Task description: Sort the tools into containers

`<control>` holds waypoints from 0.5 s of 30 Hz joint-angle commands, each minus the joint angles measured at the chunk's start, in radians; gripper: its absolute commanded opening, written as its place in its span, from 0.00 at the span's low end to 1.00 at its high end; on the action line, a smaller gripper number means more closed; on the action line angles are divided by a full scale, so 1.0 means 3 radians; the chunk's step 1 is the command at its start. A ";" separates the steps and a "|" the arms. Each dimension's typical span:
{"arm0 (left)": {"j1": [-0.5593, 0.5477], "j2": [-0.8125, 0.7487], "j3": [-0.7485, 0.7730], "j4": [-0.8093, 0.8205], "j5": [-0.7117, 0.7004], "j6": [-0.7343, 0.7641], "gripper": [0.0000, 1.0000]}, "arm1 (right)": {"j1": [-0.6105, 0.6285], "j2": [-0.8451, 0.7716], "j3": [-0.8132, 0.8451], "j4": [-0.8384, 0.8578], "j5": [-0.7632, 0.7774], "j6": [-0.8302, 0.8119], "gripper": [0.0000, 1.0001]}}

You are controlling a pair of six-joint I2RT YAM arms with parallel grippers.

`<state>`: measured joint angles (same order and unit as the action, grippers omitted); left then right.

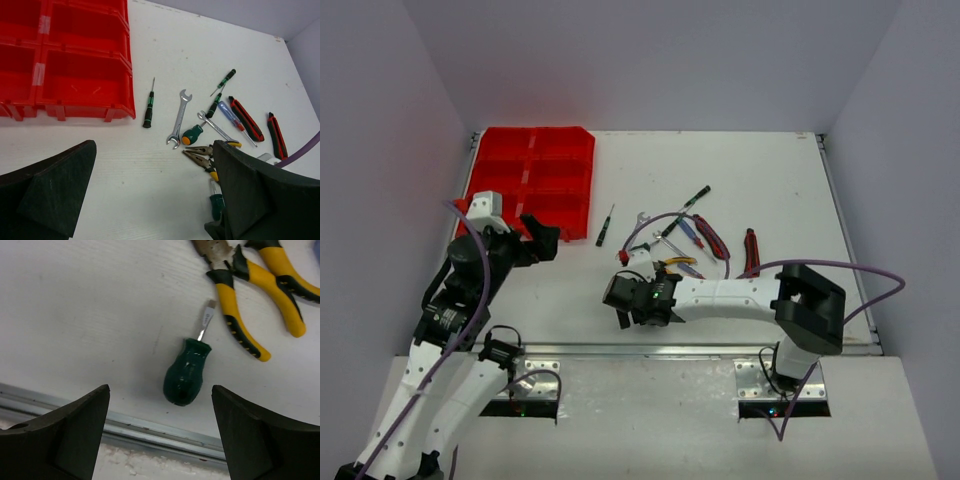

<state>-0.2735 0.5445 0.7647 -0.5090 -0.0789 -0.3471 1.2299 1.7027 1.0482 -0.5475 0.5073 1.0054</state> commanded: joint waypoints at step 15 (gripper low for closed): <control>-0.0085 0.0005 -0.0008 0.0183 0.0115 0.0027 1.00 | -0.0234 -0.0047 -0.0487 0.0454 -0.0222 0.0248 0.54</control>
<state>-0.2886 0.5495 0.7647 -0.5041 -0.0551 -0.3458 1.1496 1.7023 0.9079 -0.4714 0.4596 1.0400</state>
